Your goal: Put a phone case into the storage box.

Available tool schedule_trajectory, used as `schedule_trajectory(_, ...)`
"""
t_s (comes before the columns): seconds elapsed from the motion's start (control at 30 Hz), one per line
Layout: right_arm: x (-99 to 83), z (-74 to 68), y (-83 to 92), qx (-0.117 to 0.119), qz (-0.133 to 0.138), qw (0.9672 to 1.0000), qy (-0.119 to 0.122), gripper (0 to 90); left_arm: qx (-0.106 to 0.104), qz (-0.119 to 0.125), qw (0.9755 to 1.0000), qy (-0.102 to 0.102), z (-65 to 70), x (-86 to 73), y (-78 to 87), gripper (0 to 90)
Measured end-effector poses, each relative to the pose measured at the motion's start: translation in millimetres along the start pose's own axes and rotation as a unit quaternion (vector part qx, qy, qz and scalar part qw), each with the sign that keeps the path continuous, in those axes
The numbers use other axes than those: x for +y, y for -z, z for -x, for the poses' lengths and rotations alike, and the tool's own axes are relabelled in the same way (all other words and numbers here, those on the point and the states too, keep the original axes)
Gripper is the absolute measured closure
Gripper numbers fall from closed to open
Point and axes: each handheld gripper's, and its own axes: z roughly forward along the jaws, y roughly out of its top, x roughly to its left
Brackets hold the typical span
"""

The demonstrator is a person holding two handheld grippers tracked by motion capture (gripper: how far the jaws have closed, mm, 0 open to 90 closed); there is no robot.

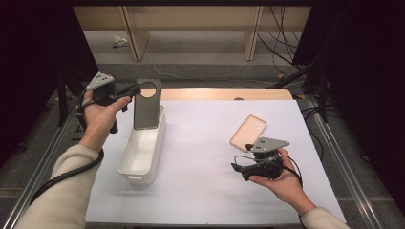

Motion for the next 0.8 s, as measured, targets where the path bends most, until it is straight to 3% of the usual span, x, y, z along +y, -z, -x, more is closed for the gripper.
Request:
schedule_trajectory(0.3, 0.1, 0.0, -0.2, 0.001, 0.0, 1.0, -0.001, 17.1, 0.003, 0.002, 0.9999, -0.012, -4.8, 0.4, -4.0, 81.7)
schedule_trajectory(0.8, -0.2, 0.2, -0.9, 0.005, 0.0, 1.0, -0.001, 17.2, 0.002, 0.006, 0.9999, -0.01, -14.1, -4.7, -10.7, 81.7)
